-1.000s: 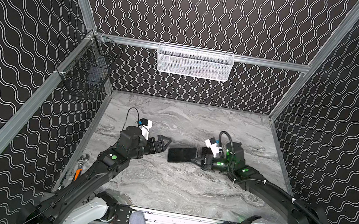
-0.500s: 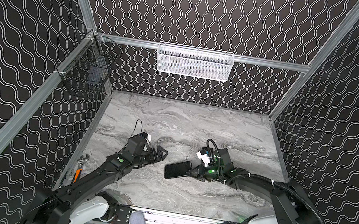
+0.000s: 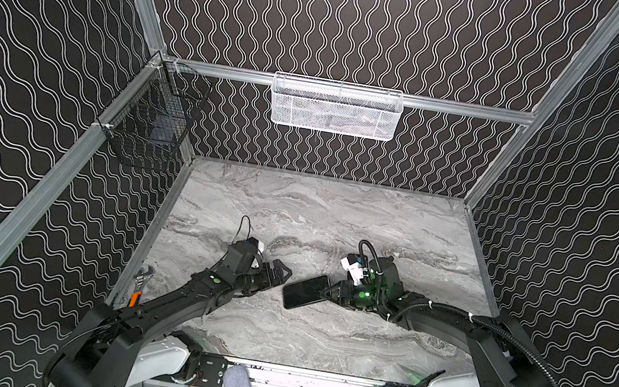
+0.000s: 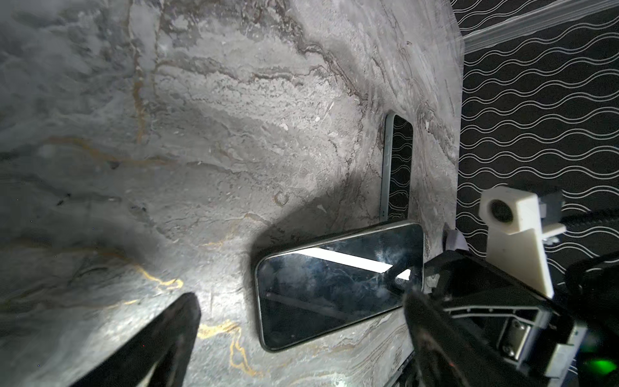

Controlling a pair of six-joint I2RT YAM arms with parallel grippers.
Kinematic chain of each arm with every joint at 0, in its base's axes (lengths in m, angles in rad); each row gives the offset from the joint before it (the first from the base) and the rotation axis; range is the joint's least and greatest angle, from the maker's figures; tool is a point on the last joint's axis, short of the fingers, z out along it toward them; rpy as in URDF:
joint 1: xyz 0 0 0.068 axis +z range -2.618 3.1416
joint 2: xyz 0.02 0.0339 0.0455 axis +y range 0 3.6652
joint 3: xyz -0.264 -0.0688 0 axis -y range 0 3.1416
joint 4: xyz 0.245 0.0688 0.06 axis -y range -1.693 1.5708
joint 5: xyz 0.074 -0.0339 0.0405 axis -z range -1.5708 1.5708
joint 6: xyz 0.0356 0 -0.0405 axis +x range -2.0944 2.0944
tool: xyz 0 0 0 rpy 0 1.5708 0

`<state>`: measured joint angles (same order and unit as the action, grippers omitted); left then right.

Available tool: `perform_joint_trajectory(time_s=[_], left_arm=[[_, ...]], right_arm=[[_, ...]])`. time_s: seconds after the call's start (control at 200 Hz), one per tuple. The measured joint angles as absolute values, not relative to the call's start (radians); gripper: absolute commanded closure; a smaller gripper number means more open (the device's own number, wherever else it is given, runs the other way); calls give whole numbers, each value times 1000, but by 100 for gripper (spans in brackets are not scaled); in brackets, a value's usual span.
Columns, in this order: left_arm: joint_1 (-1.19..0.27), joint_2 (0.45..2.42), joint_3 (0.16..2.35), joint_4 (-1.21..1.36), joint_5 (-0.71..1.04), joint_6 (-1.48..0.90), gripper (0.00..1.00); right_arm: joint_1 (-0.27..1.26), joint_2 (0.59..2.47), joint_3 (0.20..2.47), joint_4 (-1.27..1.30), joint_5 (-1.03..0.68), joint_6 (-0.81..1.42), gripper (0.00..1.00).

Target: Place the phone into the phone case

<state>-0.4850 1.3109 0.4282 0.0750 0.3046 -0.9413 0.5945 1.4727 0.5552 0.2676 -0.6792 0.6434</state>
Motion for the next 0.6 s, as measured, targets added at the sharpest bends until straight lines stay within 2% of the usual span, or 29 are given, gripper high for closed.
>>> perform_joint_trajectory(time_s=[0.105,0.275,0.465,0.601], left_arm=[[-500,1338,417,107,307,-954,1],[-512,1343,414,144,299,-965,1],[-519,1349,404,164,293,-969,2],[-524,1351,398,182,293,-973,1]], right_arm=[[595,1473,559,272,-671,643,58],[595,1472,566,274,-662,643,81],[595,1462,567,272,-656,642,98],[595,1438,559,270,-642,636,100]])
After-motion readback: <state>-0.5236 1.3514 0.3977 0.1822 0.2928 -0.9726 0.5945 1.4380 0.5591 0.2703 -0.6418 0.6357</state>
